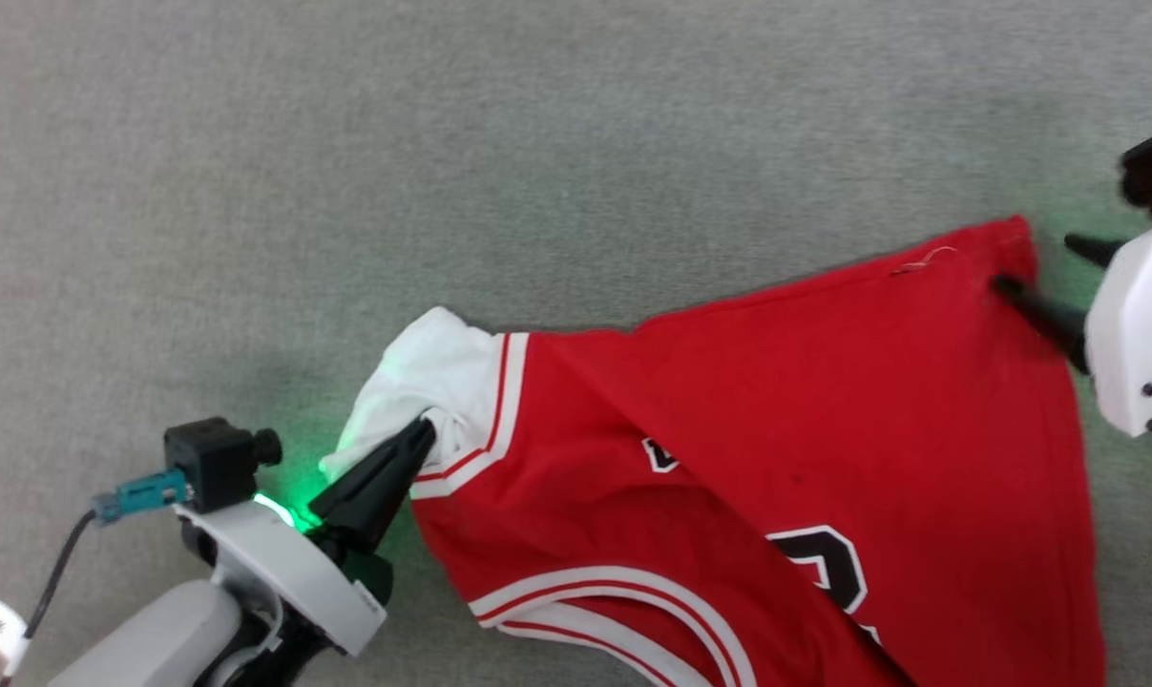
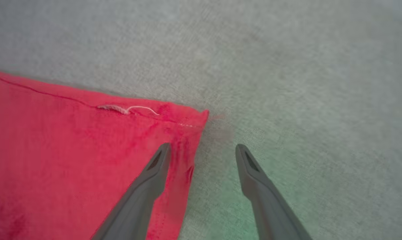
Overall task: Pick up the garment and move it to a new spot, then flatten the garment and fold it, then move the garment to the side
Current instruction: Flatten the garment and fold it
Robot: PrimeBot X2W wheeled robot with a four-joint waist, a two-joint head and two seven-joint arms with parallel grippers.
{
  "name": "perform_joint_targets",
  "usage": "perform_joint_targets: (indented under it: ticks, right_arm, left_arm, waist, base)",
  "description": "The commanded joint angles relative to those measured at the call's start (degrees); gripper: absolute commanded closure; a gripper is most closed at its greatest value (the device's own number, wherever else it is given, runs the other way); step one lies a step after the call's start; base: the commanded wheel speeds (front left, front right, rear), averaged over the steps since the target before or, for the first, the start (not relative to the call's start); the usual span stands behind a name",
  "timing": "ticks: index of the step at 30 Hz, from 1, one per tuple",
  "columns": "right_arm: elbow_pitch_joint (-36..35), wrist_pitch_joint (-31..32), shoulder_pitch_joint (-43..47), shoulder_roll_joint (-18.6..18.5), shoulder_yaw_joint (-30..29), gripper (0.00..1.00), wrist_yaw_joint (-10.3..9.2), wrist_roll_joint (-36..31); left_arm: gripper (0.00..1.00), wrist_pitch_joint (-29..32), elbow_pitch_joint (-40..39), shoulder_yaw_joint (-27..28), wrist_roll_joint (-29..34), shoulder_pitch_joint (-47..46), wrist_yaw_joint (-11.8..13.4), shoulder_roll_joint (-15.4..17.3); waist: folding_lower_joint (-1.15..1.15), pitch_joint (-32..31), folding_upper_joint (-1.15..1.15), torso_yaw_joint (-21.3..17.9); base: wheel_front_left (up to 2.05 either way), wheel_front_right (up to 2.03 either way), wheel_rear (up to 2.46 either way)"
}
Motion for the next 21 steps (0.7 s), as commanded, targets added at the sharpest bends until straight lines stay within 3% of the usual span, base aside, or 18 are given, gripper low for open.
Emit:
perform_joint_targets:
  ticks: [1, 6, 7, 9, 16, 21]
  right_arm:
    - [0.63, 0.39, -0.93, -0.2, 1.47, 0.0, -0.09, 0.61]
    - [4.13, 2.81, -1.14, -1.08, 6.34, 0.0, -0.08, 3.31]
    - [4.49, 2.91, -1.15, -1.21, 6.76, 0.05, -0.08, 3.79]
    - [5.23, 2.07, -1.23, -1.27, 6.63, 1.0, -0.08, 4.27]
    - [7.38, -3.72, -3.38, 0.0, 0.8, 1.0, -0.1, 6.08]
    - [9.68, -7.53, -7.63, 2.47, -4.56, 1.0, -0.1, 5.25]
  left_arm:
    - [1.0, -0.14, 0.23, -0.56, -0.04, -0.49, -0.23, -0.64]
    - [1.0, -0.48, 0.81, -2.23, -0.86, -1.36, -0.24, -1.25]
    - [1.0, -0.58, 0.92, -2.49, -1.08, -1.52, -0.22, -1.26]
    - [1.0, -0.64, 1.23, -2.89, -1.42, -2.05, -0.2, -1.31]
    - [1.0, -1.11, 0.99, -2.11, -5.56, -6.89, -0.21, -1.78]
    - [1.0, -0.22, 2.66, -1.91, -6.58, -15.63, -0.21, -1.32]
  waist:
    - [0.0, 1.43, 0.0, 1.76]
    - [0.0, 1.28, 0.0, 2.44]
    - [0.0, 1.2, 0.0, 2.48]
    - [0.0, 1.07, 0.0, 2.53]
    - [0.0, 0.71, 0.0, 2.39]
    - [0.0, 1.11, 0.0, 1.36]
  base:
    - [0.0, 0.0, 0.0]
    - [0.0, 0.0, 0.0]
    - [0.0, 0.0, 0.0]
    - [0.0, 0.0, 0.0]
    - [0.0, 0.0, 0.0]
    - [0.0, 0.0, 0.0]
